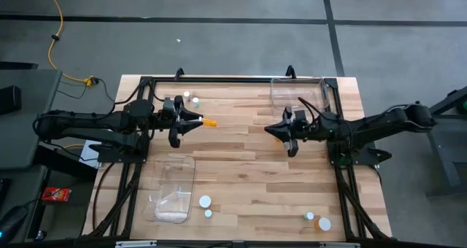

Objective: Pick and place medicine bottles into bin by pill shape (circle, oval)
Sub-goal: Put the small orange tablet bottle into the bottom transparent bin

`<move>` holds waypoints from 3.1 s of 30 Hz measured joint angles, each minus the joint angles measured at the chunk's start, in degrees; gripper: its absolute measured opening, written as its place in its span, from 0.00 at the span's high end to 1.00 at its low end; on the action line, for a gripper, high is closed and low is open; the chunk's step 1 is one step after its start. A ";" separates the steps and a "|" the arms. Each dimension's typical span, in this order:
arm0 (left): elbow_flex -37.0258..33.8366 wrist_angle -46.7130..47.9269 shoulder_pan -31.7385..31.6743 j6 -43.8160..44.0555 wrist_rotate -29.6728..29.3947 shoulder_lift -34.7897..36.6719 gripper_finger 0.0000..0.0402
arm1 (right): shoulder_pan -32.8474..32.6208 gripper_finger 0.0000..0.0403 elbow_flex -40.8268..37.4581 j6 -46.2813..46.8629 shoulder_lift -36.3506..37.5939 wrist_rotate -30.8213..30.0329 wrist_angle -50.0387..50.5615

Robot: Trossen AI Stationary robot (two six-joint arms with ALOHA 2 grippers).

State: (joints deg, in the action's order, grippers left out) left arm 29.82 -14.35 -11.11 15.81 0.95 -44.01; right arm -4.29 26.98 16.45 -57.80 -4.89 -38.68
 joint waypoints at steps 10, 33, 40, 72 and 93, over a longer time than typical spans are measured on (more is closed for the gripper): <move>8.57 15.35 2.50 0.32 5.08 -0.13 0.72 | 0.05 1.00 0.00 1.53 0.02 -2.16 -0.17; 21.81 75.87 51.35 17.97 -17.92 -20.16 0.72 | 0.17 1.00 -0.04 1.49 0.02 -5.66 0.39; 15.09 73.31 51.84 19.57 -15.64 -23.44 0.72 | 0.17 1.00 -0.04 1.49 0.02 -7.60 1.15; 10.19 67.10 47.06 15.93 -14.68 -25.59 0.72 | 0.20 1.00 -0.04 1.07 0.02 -8.68 2.86; 10.19 66.90 47.06 17.58 -14.07 -25.57 0.68 | 0.19 1.00 -0.04 1.06 0.02 -8.68 2.86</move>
State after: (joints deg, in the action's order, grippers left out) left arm 40.01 52.56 35.94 33.39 -13.12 -69.58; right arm -4.10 26.94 17.51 -57.78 -13.56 -35.81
